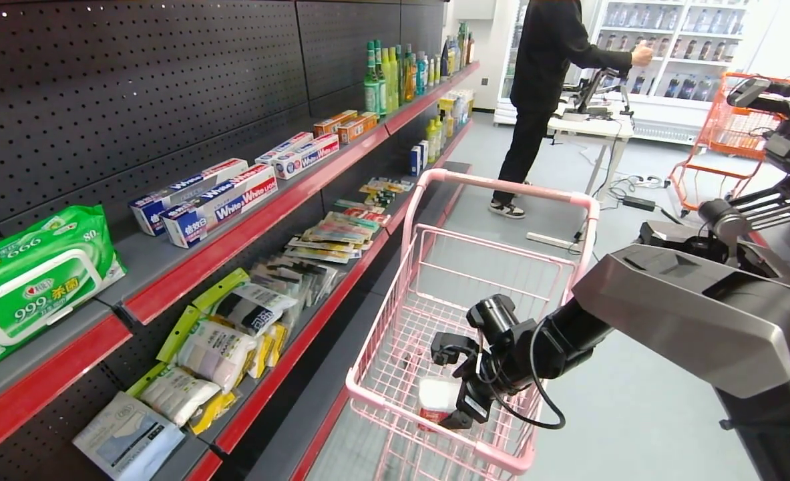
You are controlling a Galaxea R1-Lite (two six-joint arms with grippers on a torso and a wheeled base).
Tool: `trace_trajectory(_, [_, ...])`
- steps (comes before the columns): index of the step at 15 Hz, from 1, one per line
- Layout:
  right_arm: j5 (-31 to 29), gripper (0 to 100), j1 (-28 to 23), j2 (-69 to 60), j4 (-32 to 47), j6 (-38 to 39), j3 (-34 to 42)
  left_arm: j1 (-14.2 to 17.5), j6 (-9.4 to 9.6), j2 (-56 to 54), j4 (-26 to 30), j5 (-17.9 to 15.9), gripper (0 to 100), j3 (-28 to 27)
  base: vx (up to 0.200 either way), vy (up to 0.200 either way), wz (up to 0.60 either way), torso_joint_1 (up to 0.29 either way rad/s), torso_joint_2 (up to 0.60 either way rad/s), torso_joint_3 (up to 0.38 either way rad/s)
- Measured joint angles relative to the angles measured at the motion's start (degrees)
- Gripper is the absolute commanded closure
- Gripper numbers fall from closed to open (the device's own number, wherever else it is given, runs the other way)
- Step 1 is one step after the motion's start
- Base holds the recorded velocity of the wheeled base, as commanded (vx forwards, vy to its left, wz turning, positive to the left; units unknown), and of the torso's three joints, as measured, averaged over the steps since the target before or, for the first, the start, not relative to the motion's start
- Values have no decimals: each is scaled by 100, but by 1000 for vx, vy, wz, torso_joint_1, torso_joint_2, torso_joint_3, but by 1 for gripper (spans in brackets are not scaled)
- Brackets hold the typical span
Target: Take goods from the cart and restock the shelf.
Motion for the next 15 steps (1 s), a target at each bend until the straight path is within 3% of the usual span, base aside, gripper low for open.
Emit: trace_trajectory(15, [-29, 0, 95, 416, 200, -154, -558, 0, 9, 0, 2, -16, 0, 0, 0, 0, 0, 0, 0, 0])
